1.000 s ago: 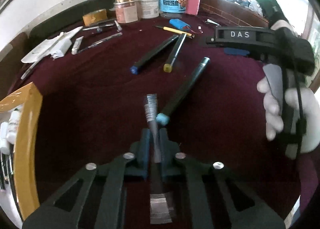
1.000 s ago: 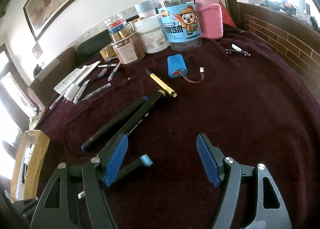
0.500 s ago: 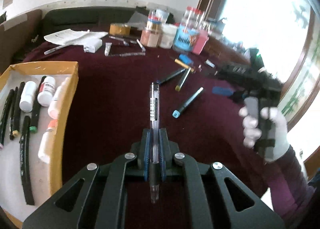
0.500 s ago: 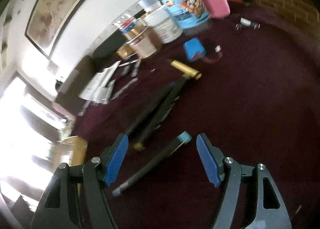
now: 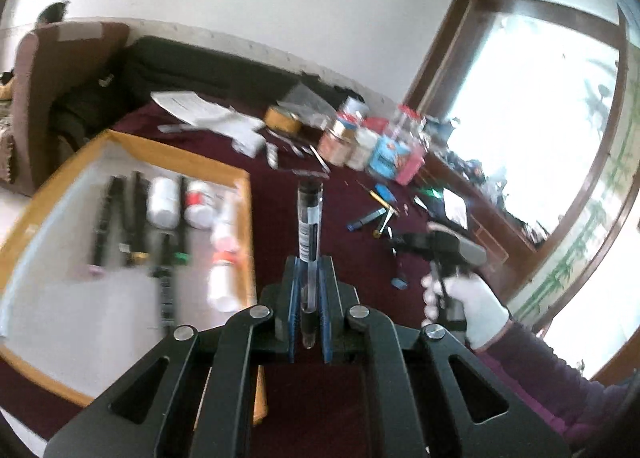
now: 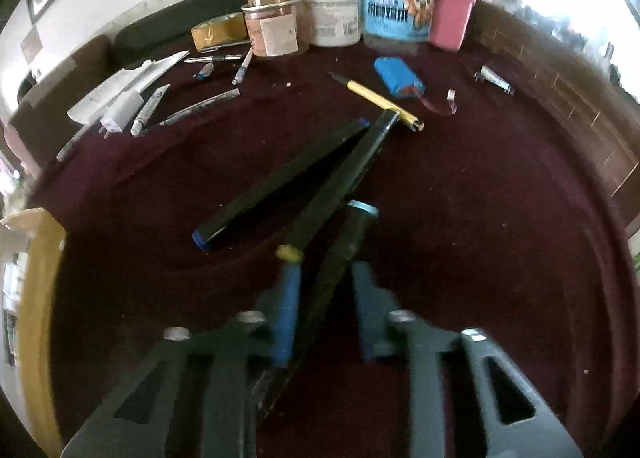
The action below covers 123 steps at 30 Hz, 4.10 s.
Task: Organize rigid objects
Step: 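Grasp the black blue-capped marker with the right tool while the left holds the pen, then carry the pen and marker over the tray and open both tools, then move both open tools back toward the remaining black markers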
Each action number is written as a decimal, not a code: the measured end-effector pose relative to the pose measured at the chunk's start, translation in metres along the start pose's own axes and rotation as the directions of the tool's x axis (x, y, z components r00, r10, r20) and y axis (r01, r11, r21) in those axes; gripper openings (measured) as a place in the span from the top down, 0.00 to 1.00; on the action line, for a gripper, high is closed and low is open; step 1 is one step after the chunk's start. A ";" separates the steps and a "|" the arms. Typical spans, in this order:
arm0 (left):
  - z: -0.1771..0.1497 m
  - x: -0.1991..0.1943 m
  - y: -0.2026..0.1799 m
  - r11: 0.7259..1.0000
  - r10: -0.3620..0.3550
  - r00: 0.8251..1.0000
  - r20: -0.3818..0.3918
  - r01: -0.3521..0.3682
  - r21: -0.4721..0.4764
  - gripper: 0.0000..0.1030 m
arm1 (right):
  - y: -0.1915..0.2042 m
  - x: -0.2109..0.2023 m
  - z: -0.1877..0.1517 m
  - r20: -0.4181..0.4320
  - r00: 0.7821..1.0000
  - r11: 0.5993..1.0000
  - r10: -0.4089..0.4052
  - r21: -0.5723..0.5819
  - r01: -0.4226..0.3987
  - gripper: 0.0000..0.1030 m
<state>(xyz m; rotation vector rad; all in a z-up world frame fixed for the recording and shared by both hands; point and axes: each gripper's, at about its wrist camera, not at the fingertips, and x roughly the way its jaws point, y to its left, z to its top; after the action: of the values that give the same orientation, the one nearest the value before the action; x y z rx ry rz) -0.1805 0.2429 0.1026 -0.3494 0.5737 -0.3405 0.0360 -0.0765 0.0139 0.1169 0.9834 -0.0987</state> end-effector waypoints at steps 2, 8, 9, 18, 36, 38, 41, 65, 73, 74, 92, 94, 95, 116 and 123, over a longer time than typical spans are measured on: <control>0.003 -0.015 0.013 1.000 0.011 1.000 0.018 -0.011 -0.010 0.94 | -0.008 -0.004 -0.005 -0.002 0.997 0.997 0.072 0.037 -0.072 0.88; 0.009 -0.059 0.057 0.995 0.096 0.994 0.047 -0.095 -0.021 0.94 | -0.017 -0.036 -0.023 -0.007 0.967 0.964 0.255 0.081 -0.254 0.88; 0.010 -0.065 0.064 0.993 0.117 0.992 0.050 -0.116 -0.019 0.94 | -0.014 -0.044 -0.028 -0.007 0.955 0.953 0.296 0.074 -0.295 0.88; 0.014 -0.058 0.117 0.972 0.231 0.970 -0.071 -0.234 -0.027 0.94 | 0.057 -0.083 -0.040 -0.074 0.817 0.820 0.572 0.017 -0.573 0.87; 0.052 0.027 0.156 0.955 0.289 0.932 -0.219 -0.296 0.002 0.94 | 0.277 -0.069 -0.055 -0.348 0.594 0.624 0.726 -0.029 -0.780 0.87; 0.055 0.032 0.161 0.949 0.307 0.924 -0.230 -0.315 -0.001 0.94 | 0.301 -0.057 -0.053 -0.367 0.596 0.634 0.714 -0.019 -0.773 0.87; 0.059 0.041 0.171 0.941 0.323 0.911 -0.256 -0.339 -0.018 0.94 | 0.323 -0.049 -0.053 -0.381 0.607 0.648 0.698 -0.026 -0.761 0.87; 0.060 -0.014 0.153 0.933 0.313 0.946 -0.086 -0.323 -0.159 0.34 | 0.326 -0.045 -0.046 -0.309 0.733 0.726 0.606 -0.160 -0.668 0.80; 0.054 -0.006 0.107 0.955 0.250 0.964 -0.088 -0.261 -0.143 0.33 | 0.239 -0.078 -0.033 -0.192 0.746 0.726 0.638 -0.171 -0.666 0.69; 0.054 -0.004 0.096 0.958 0.247 0.965 -0.084 -0.256 -0.126 0.33 | 0.224 -0.079 -0.029 -0.169 0.756 0.734 0.632 -0.181 -0.654 0.68; 0.009 0.090 -0.071 0.971 0.149 0.949 -0.279 -0.087 0.224 0.30 | -0.112 -0.067 0.011 0.172 0.949 0.946 0.265 0.144 -0.291 0.60; 0.005 0.097 -0.086 0.967 0.147 0.944 -0.294 -0.074 0.245 0.30 | -0.118 -0.066 0.011 0.178 0.954 0.952 0.240 0.151 -0.268 0.60; 0.004 0.101 -0.091 0.965 0.146 0.942 -0.302 -0.069 0.251 0.30 | -0.118 -0.064 0.013 0.181 0.955 0.953 0.233 0.151 -0.261 0.60; 0.016 0.271 -0.157 0.808 0.405 0.875 -0.264 -0.207 0.552 0.30 | -0.140 -0.009 0.039 0.234 0.915 0.891 0.330 0.244 -0.384 0.59; 0.021 0.309 -0.166 0.810 0.401 0.871 -0.283 -0.193 0.553 0.30 | -0.157 -0.003 0.043 0.233 0.908 0.860 0.348 0.305 -0.408 0.59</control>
<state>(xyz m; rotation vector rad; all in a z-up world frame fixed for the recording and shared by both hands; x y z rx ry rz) 0.0398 -0.0251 0.0440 0.3406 0.8902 -0.2368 0.0484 -0.2377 0.0315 0.6194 0.7471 0.0825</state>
